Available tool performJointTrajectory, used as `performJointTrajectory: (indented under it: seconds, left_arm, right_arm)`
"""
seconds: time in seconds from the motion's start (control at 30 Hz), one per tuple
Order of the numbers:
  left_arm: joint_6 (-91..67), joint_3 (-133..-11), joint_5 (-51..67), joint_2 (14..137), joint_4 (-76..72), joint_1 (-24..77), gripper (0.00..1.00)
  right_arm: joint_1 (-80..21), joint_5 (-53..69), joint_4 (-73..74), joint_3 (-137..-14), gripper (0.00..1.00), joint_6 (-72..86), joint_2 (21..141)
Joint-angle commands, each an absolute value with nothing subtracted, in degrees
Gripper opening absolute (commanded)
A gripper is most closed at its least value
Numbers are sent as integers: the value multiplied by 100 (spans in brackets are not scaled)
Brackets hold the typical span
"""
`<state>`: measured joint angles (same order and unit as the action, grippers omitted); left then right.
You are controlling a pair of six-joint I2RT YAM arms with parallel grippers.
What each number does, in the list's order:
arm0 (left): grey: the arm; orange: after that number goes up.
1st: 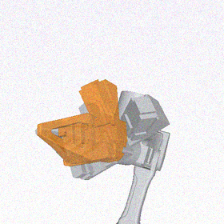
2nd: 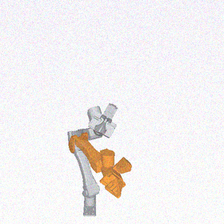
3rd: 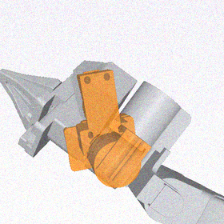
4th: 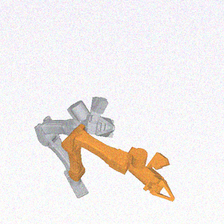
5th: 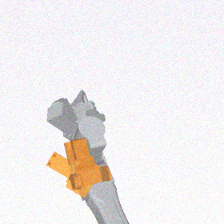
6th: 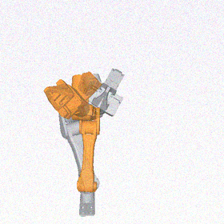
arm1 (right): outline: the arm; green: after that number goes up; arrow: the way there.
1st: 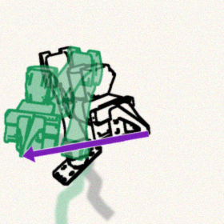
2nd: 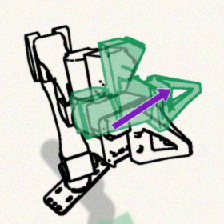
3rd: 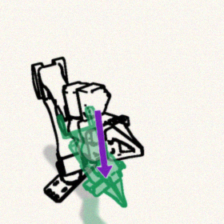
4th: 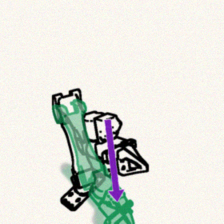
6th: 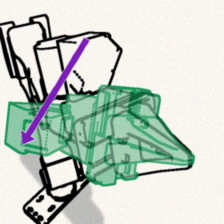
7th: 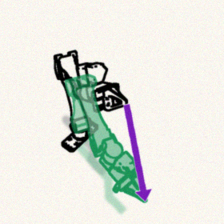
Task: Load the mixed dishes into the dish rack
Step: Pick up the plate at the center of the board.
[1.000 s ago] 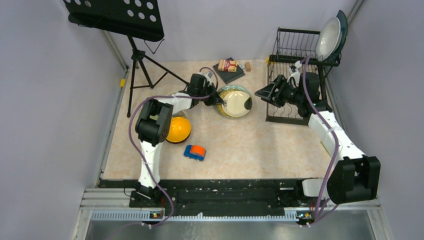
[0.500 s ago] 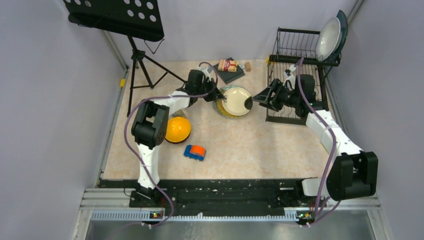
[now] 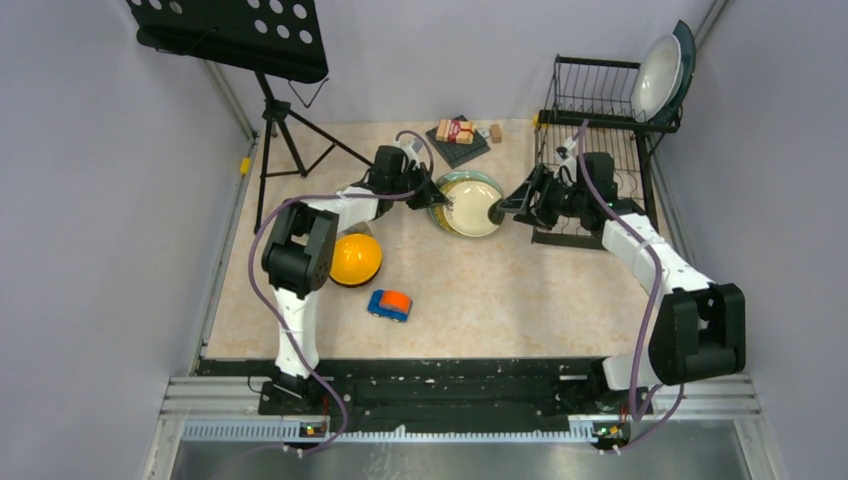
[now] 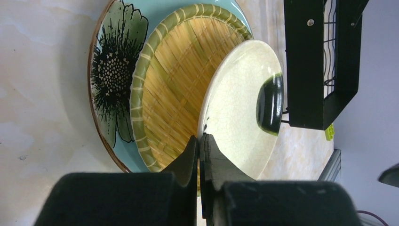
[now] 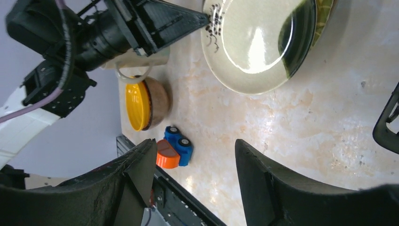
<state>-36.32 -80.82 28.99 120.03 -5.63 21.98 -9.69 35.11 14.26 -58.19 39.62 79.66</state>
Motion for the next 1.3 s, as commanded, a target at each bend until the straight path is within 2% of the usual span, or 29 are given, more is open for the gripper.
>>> performJointTrajectory:
  seconds: [0.0, 0.3, 0.5, 0.7, 0.9, 1.27]
  left_arm:
    - [-3865, -7998, 3170, 11439, -1159, 2120, 0]
    - [-4059, -7787, 3413, 11268, -1337, 2064, 0]
    - [-4467, -7418, 3744, 11193, -2017, 2065, 0]
    - [-4731, -7310, 3988, 11079, -2357, 2064, 0]
    - [-4880, -7267, 4107, 10994, -2467, 2065, 0]
    - [-5034, -7045, 4298, 10856, -2888, 2097, 0]
  right_arm:
    - [-1207, 3185, 1659, -6110, 64, 3639, 8158]
    - [-1335, 2721, 1668, -6010, 63, 3638, 8389]
    - [-1367, 2540, 1439, -5889, 63, 3820, 8455]
    - [-1370, 2545, 724, -5468, 59, 4352, 8332]
    - [-1365, 2260, 739, -5384, 58, 4439, 8207]
    - [-1367, 2707, -481, -4999, 50, 4856, 7955]
